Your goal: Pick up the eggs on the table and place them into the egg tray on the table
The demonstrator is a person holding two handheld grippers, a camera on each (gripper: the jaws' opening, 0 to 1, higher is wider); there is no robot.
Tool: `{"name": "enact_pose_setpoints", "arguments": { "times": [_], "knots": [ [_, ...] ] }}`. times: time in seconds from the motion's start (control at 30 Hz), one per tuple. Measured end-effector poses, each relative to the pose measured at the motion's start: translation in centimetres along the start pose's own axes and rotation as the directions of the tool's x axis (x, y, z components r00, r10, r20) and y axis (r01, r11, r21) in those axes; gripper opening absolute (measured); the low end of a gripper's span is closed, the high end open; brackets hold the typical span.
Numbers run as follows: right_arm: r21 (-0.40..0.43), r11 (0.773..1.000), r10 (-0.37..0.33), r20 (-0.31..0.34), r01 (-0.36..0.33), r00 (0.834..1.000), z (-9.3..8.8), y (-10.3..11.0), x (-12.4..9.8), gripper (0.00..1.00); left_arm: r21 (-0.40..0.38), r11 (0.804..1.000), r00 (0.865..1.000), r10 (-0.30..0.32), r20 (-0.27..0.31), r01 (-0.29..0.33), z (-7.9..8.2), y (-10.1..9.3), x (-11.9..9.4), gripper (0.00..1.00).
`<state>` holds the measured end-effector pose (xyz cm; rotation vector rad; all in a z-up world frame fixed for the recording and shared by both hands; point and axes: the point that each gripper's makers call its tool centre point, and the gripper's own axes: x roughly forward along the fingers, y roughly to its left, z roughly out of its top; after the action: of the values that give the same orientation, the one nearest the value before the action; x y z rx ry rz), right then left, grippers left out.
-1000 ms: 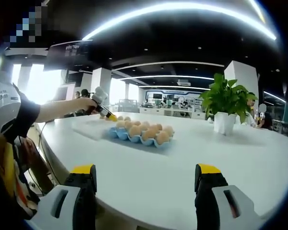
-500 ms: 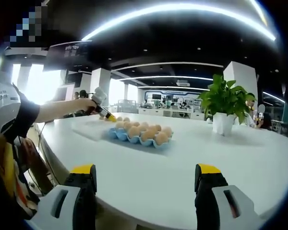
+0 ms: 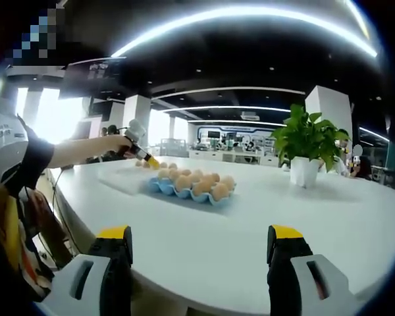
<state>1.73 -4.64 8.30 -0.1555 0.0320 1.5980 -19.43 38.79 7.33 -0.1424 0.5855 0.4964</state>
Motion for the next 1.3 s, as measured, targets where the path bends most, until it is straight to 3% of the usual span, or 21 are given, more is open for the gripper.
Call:
{"name": "enact_pose_setpoints", "arguments": {
  "times": [0.53,1.3],
  "knots": [
    [0.001,1.0,0.001,0.014,-0.001,1.0,0.3,0.1,-0.6,0.88,0.015,1.0,0.999,0.009,0.031,-0.01,1.9,-0.5,-1.4,0.26],
    [-0.004,1.0,-0.001,0.027,0.001,1.0,0.8,0.2,-1.2,0.88,0.103,0.99,0.993,-0.099,0.061,0.093,5.3,-6.4,-2.2,0.26]
  ]
}}
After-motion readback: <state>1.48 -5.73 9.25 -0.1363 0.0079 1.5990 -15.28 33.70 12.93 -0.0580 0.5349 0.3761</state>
